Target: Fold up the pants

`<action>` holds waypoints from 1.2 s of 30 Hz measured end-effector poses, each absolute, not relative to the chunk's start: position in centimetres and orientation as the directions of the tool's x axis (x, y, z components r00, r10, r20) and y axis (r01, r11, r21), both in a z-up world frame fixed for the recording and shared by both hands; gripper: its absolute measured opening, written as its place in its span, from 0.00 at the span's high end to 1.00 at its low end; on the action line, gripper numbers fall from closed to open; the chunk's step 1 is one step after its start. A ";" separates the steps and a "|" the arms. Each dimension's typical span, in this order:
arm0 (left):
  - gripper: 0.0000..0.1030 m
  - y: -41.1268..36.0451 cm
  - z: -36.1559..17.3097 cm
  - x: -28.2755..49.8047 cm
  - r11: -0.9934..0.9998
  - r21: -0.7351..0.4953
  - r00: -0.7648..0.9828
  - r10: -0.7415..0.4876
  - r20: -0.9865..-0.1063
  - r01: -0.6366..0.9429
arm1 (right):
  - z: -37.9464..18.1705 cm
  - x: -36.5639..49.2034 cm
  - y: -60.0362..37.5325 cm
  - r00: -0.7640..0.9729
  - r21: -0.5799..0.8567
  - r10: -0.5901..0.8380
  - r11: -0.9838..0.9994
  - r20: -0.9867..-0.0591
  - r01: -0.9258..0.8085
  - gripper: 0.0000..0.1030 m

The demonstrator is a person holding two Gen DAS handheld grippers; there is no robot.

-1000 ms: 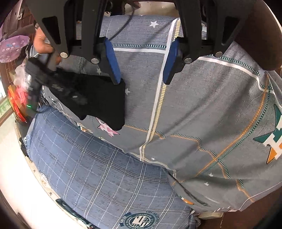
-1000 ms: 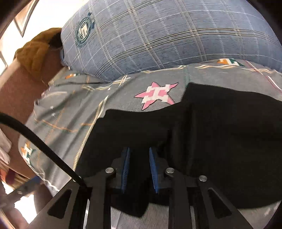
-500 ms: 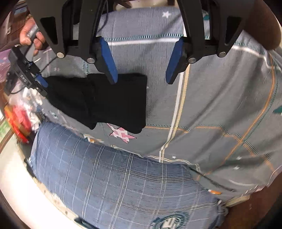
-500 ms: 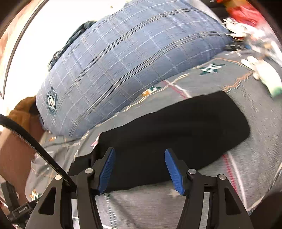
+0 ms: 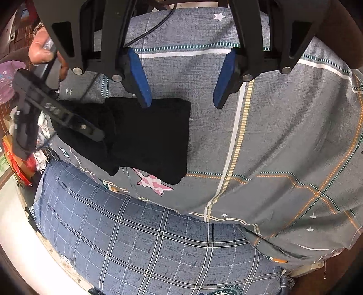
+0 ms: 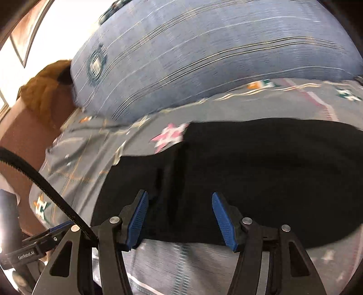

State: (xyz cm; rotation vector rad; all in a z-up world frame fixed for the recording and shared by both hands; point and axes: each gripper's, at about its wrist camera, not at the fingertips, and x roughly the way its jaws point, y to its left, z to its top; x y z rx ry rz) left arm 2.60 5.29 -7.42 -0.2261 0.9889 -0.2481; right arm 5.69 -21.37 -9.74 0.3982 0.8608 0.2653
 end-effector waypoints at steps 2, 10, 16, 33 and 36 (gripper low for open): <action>0.46 5.3 -7.3 2.6 0.950 -0.293 0.531 -0.303 -0.792 0.104 | -10.3 6.3 -20.1 0.617 0.388 0.341 0.920 -0.710 -0.061 0.79; 0.46 3.6 -5.9 4.1 0.952 -0.258 0.537 -0.306 -0.786 0.164 | -10.3 4.1 -24.9 0.661 0.442 0.274 0.892 -0.698 0.098 0.77; 0.44 -3.7 -2.5 7.7 0.899 -0.219 0.503 -0.400 -0.766 0.380 | -9.3 -3.0 -32.6 0.770 0.523 0.061 0.768 -0.636 0.371 0.37; 0.44 -34.6 -5.2 14.7 0.536 -0.124 0.148 -0.436 -0.887 0.835 | -13.2 -5.6 -39.7 0.771 0.621 -0.001 0.593 -0.637 0.513 0.36; 0.44 -37.7 -6.6 14.7 0.481 -0.123 0.102 -0.414 -0.905 0.868 | -13.4 -4.9 -39.8 0.788 0.643 0.023 0.593 -0.615 0.485 0.36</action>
